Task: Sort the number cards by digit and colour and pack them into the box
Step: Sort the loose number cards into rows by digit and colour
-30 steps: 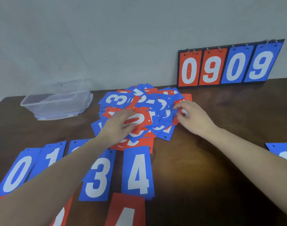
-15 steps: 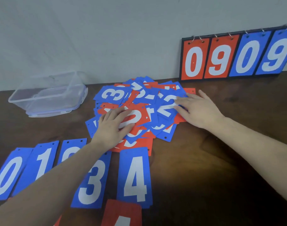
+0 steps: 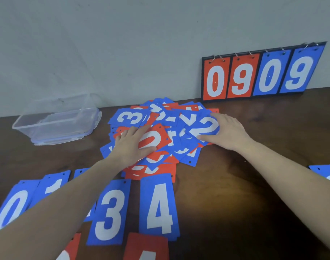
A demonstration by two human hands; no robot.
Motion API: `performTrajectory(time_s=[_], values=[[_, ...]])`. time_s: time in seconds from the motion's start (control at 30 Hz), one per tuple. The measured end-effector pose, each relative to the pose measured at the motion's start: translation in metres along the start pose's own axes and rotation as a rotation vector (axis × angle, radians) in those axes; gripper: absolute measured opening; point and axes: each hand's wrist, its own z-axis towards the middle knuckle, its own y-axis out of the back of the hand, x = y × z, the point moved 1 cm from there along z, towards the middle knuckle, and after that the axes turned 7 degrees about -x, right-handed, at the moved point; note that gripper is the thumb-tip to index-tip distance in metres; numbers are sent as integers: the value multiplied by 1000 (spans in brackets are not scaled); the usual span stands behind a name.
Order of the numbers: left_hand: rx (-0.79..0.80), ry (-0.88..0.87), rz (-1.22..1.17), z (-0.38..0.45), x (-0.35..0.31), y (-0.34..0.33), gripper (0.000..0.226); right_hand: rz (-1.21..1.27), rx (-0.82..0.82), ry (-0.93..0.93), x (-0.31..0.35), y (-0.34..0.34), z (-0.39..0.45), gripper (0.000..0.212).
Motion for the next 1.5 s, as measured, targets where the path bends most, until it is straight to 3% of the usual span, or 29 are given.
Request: performTrajectory(time_s=[0.23, 0.43, 0.6, 0.8, 0.9, 1.0, 1.2, 1.3, 1.5], values=[[-28, 95, -171, -5, -7, 11, 85, -4, 38, -35, -8, 11, -3, 111], [-106, 299, -491, -15, -11, 18, 62, 16, 21, -65, -13, 13, -11, 102], [-134, 330, -639, -25, -20, 20, 57, 12, 5, -54, -13, 13, -21, 95], [-113, 331, -742, -35, -31, 23, 51, 77, 98, -22, -26, 28, -35, 74], [-117, 327, -818, -39, -38, 22, 41, 163, -47, -73, -17, 21, -38, 91], [-116, 337, -853, -43, -49, 23, 34, -55, 34, 5, -10, 8, -39, 112], [-105, 318, -884, -53, -61, 28, 30, -63, 81, 31, -18, 15, -47, 109], [-98, 320, -905, -58, -64, 29, 27, 20, -1, 48, -21, 14, -57, 101], [-60, 351, -944, -67, -65, 28, 22, 234, -124, 47, -25, 17, -88, 57]])
